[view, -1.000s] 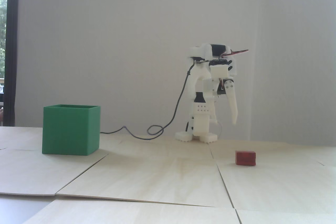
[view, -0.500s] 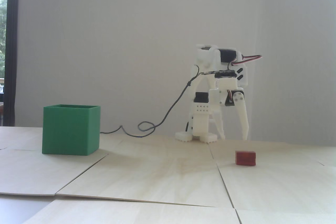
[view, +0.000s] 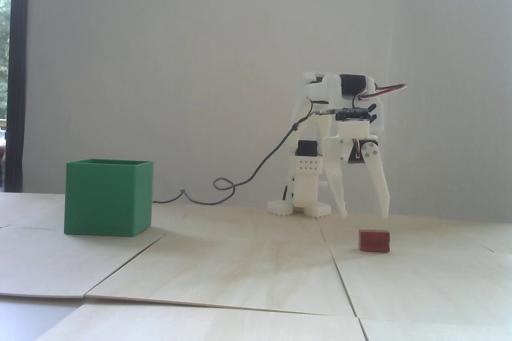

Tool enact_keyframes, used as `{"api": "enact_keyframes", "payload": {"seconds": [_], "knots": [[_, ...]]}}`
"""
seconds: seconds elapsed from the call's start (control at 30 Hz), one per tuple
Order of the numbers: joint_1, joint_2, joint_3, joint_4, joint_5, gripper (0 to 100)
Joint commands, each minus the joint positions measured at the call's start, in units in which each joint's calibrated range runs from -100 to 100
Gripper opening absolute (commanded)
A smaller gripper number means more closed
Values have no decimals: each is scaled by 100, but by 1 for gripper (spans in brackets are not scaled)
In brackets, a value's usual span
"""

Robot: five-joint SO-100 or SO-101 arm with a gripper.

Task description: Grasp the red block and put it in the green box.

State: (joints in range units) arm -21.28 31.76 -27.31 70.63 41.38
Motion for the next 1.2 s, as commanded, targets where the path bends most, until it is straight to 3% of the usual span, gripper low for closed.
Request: {"api": "enact_keyframes", "payload": {"seconds": [0.0,1.17], "knots": [[-111,2,-517,3,52,23],[-369,492,-517,-6,219,23]]}}
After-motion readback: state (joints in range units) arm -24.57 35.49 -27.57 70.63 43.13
